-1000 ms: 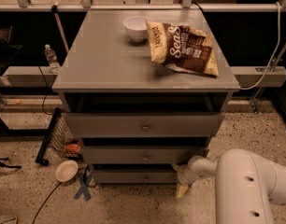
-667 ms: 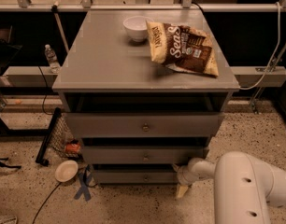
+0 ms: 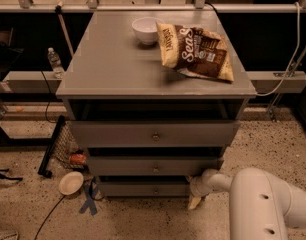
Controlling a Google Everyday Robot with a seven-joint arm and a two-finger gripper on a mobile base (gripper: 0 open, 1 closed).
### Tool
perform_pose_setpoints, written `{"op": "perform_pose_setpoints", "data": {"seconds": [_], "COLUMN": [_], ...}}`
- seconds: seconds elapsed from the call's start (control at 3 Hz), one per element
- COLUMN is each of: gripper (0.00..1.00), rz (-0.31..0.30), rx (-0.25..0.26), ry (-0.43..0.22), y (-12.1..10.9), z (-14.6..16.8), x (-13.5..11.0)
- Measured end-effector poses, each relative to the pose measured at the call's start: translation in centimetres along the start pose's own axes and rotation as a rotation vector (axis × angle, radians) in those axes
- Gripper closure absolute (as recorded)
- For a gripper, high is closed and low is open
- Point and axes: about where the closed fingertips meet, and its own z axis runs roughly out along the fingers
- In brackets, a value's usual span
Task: Open bottom drawer
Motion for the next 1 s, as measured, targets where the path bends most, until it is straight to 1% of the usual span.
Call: {"op": "perform_pose_setpoints", "data": {"seconds": [0.33, 1.0], "gripper": [0.17, 0.64], "rz": [0.0, 0.0], "rx": [-0.002, -0.009], "ry": [-0.001, -0.005], "y": [0.13, 0.5], "z": [0.15, 0.48], "x": [-0.09, -0.31]}}
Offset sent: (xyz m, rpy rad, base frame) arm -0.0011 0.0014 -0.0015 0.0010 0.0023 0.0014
